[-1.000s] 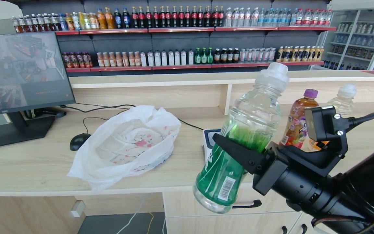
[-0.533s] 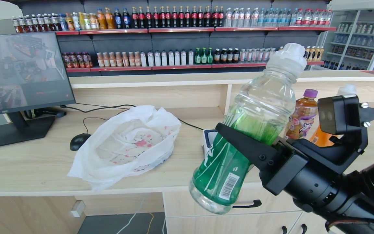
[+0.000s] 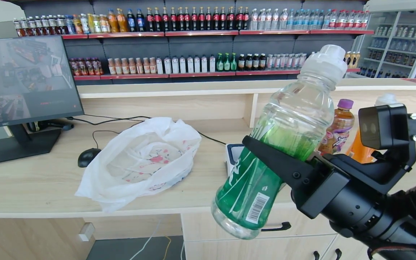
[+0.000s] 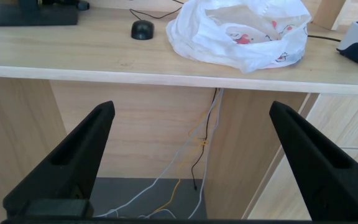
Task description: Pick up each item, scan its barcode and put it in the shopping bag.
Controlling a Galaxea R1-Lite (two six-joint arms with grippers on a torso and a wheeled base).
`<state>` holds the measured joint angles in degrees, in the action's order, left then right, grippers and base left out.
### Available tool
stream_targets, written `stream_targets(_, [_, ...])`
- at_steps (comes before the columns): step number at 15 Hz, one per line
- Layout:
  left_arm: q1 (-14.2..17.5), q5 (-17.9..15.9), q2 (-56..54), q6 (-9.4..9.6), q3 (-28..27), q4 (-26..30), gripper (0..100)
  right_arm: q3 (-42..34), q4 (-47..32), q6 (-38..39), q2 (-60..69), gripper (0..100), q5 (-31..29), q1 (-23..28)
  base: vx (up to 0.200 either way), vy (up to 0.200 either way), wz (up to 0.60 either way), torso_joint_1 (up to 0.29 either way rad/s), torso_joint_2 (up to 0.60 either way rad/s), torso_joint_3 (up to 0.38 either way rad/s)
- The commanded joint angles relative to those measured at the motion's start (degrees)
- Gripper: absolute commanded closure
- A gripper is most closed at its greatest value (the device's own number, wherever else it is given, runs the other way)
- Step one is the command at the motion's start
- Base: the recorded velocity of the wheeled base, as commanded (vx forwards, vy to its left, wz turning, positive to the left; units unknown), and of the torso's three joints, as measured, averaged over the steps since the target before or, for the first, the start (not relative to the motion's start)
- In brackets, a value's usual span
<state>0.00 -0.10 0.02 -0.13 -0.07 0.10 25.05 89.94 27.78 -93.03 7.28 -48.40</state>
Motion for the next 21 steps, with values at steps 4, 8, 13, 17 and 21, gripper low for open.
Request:
stream_targets(4, [0.0, 0.0, 0.0, -0.04, 0.0, 0.0, 0, -0.3, 0.1, 0.0, 0.1, 100, 0.0, 0.0, 0.000, 0.000, 0.00, 0.000, 0.00, 0.000])
stream_targets(8, [0.0, 0.0, 0.0, -0.04, 0.0, 0.0, 0, -0.3, 0.1, -0.1, 0.0, 100, 0.0, 0.0, 0.000, 0.000, 0.00, 0.000, 0.00, 0.000])
stream_targets(13, [0.0, 0.0, 0.0, -0.04, 0.0, 0.0, 0, -1.4, 0.1, -0.4, -0.4, 100, -0.3, 0.0, 0.000, 0.000, 0.00, 0.000, 0.00, 0.000])
stream_targets(17, [0.0, 0.0, 0.0, -0.04, 0.0, 0.0, 0, -1.5, 0.1, -2.0, -0.6, 100, -2.1, 0.4, 0.000, 0.000, 0.00, 0.000, 0.00, 0.000])
stream_targets(21, [0.0, 0.0, 0.0, -0.04, 0.0, 0.0, 0, 0.3, -4.1, -16.5, -1.5, 100, -7.8, 1.7, 0.000, 0.000, 0.00, 0.000, 0.00, 0.000])
